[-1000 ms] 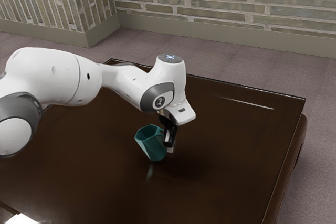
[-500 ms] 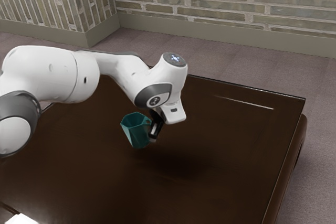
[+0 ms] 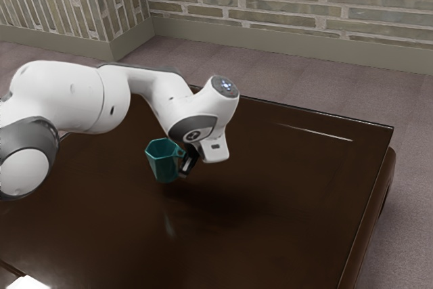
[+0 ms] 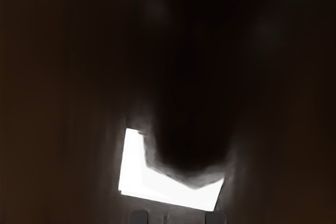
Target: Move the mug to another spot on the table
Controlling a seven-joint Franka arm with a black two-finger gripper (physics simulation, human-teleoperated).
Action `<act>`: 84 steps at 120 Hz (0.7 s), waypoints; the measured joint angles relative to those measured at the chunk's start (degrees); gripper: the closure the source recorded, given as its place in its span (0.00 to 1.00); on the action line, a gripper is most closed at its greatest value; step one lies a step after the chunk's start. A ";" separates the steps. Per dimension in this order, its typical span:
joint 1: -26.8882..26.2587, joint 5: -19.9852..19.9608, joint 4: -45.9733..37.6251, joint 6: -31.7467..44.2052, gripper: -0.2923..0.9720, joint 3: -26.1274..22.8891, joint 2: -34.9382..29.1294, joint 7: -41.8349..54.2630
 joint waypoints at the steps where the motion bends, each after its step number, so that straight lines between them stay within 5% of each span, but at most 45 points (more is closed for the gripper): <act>1: -0.01 0.02 0.02 0.01 0.82 0.00 0.06 -0.02; 53: -0.11 0.18 0.08 1.50 0.82 -0.01 2.54 -0.74; 84: 0.01 -1.31 0.09 1.25 0.43 -0.03 2.53 -0.32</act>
